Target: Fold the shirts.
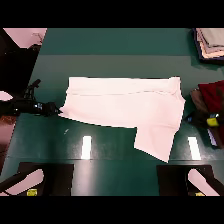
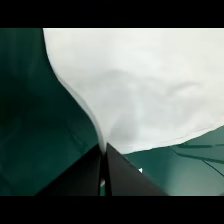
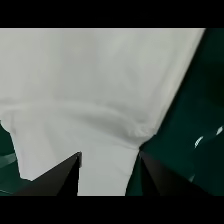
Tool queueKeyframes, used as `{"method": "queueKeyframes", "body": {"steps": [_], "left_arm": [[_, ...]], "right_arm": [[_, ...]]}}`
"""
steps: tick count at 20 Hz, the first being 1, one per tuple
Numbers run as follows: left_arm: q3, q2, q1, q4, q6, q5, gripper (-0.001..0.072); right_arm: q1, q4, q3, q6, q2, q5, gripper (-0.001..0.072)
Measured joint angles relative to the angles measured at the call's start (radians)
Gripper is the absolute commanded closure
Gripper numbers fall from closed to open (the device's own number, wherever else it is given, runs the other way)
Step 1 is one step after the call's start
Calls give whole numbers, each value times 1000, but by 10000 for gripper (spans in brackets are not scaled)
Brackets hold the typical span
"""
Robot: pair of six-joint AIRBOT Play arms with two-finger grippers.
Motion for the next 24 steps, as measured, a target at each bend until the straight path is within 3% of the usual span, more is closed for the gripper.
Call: {"method": "queueKeyframes", "body": {"steps": [6, 11, 15, 24], "left_arm": [[10, 19, -1, 1, -3, 0, 684], [11, 22, -1, 2, -3, -1, 684], [11, 35, -1, 18, -5, -39, 687], [-146, 351, -1, 226, -131, -300, 685]], "right_arm": [[-4, -1, -209, 2, -66, -55, 286], [96, 0, -217, 1, -111, -125, 693], [125, -50, -164, -1, -60, -157, 696], [135, -237, -95, 35, 350, 154, 697]]}}
